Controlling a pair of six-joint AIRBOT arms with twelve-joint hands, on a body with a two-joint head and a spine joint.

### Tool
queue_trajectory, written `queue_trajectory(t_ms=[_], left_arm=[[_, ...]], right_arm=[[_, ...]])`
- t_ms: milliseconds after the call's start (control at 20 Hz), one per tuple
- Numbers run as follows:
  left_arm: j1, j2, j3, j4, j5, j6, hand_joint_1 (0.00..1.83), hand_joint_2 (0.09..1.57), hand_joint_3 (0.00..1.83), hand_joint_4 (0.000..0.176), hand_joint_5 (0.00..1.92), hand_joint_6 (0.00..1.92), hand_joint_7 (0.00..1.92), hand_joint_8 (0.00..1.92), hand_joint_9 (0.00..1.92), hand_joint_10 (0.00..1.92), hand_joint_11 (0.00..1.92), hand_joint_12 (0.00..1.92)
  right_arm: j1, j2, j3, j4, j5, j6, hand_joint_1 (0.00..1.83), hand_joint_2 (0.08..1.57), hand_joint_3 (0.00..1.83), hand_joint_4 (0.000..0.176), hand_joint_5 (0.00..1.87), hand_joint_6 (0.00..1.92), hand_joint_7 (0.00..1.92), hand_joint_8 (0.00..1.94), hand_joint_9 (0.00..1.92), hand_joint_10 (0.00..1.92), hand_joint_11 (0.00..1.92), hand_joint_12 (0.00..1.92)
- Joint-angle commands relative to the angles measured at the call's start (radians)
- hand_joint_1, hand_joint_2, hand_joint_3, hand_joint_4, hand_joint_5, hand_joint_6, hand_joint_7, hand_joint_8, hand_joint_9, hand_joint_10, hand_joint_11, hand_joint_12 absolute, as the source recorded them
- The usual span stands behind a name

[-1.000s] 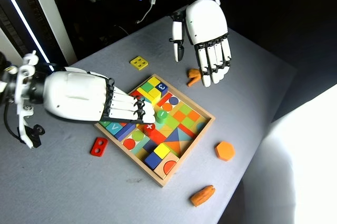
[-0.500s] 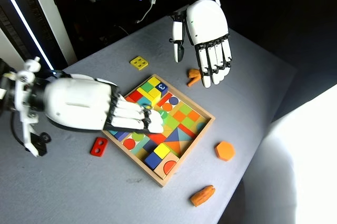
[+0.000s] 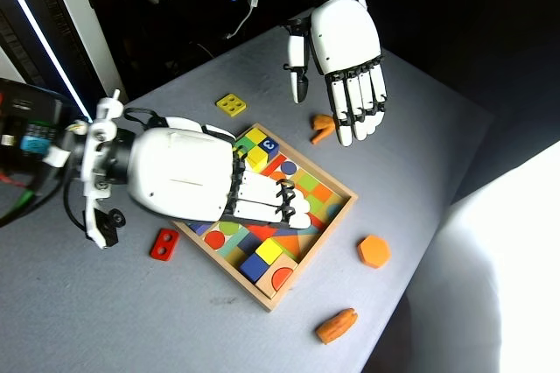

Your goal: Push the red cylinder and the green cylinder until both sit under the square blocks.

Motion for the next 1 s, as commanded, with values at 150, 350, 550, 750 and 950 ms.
queue_trajectory(t_ms=[150,350,550,750,950], left_arm=[[-0.017,0.01,0.021,0.028,-0.042,0.011,0.52,1.34,0.02,0.039,0.08,0.01,0.1,0.0,0.15,0.0,0.0,0.64],[-0.021,0.009,0.024,0.043,-0.044,0.015,0.53,1.32,0.0,0.03,0.12,0.01,0.11,0.0,0.16,0.0,0.0,0.64],[-0.032,0.009,0.019,0.043,-0.034,0.017,0.48,1.31,0.0,0.023,0.06,0.0,0.09,0.0,0.14,0.0,0.0,0.64],[-0.067,0.004,0.015,0.047,0.013,0.019,0.47,1.33,0.01,0.044,0.02,0.0,0.08,0.0,0.12,0.01,0.0,0.58],[-0.086,0.009,0.009,0.047,0.011,0.037,0.47,1.34,0.01,0.053,0.05,0.01,0.09,0.01,0.14,0.01,0.0,0.66]], right_arm=[[-0.015,-0.032,0.033,-0.012,0.111,-0.026,0.0,1.21,0.0,0.0,0.87,0.23,0.17,0.01,0.0,0.0,0.0,0.0],[-0.032,-0.05,0.044,-0.012,0.12,-0.053,0.0,1.2,0.0,0.0,0.86,0.21,0.29,0.04,0.0,0.0,0.0,0.0],[-0.042,-0.051,0.047,-0.012,0.123,-0.053,0.0,1.2,0.0,0.0,0.86,0.19,0.35,0.01,0.0,0.0,0.0,0.0],[-0.047,-0.056,0.055,-0.012,0.128,-0.054,0.02,1.19,0.0,0.0,0.95,0.16,0.36,0.0,0.01,0.0,0.0,0.0],[-0.072,-0.056,0.055,-0.013,0.12,-0.054,0.02,1.2,0.0,0.0,0.95,0.11,0.31,0.03,0.01,0.01,0.0,0.0]])
